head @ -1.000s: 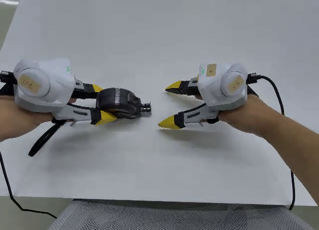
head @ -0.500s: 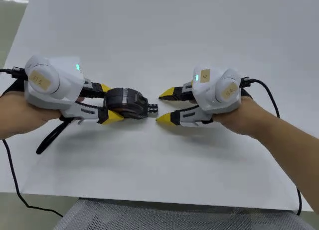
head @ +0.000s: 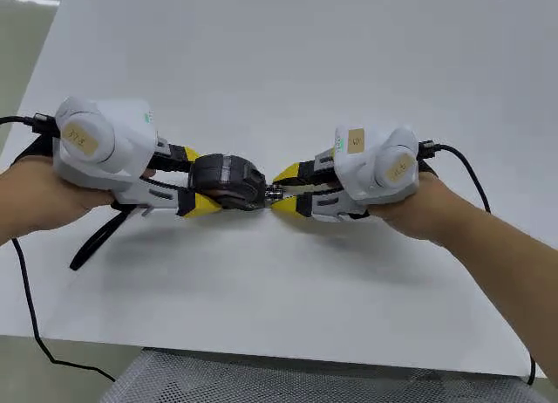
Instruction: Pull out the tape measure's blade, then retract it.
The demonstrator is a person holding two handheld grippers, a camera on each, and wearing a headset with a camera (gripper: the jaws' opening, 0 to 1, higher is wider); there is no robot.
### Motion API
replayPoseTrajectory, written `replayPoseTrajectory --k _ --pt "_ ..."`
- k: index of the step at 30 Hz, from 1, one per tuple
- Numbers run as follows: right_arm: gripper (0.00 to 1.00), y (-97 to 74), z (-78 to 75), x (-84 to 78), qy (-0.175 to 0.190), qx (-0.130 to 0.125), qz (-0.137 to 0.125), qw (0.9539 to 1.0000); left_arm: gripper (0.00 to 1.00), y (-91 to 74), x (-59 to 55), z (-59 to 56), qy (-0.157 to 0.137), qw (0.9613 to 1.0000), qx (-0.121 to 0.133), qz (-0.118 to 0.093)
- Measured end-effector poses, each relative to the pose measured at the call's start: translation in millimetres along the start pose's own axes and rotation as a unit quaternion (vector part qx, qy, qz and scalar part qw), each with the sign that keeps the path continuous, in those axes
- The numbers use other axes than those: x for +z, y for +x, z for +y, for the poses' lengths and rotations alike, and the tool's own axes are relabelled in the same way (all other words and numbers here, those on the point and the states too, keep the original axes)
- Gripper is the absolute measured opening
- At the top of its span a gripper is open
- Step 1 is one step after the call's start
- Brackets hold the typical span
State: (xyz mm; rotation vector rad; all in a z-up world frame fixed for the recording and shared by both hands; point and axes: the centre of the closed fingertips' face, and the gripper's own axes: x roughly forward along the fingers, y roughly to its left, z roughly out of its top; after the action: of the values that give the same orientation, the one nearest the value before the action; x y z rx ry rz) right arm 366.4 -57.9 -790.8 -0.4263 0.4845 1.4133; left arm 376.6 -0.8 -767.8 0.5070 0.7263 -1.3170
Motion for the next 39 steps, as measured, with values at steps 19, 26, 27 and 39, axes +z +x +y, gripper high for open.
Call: replayPoseTrajectory --k 19,26,27,39 --pt "0.10 1.0 1.7 -1.4 0.013 -0.014 0.000 0.9998 0.26 0.7 0.3 -0.4 0.016 0.9999 0.000 0.002" --pt "0.09 0.0 0.5 -1.5 0.011 -0.022 0.001 0.9997 0.26 0.8 0.8 0.6 0.013 0.9999 -0.002 0.002" --pt "0.09 -0.2 0.5 -1.6 0.012 -0.022 0.001 0.9997 0.26 1.2 0.6 0.7 0.015 0.9999 0.000 0.005" --pt "0.09 -0.9 1.6 -2.0 0.014 -0.020 0.001 0.9997 0.25 1.1 -0.3 1.0 0.019 0.9998 -0.001 0.006"
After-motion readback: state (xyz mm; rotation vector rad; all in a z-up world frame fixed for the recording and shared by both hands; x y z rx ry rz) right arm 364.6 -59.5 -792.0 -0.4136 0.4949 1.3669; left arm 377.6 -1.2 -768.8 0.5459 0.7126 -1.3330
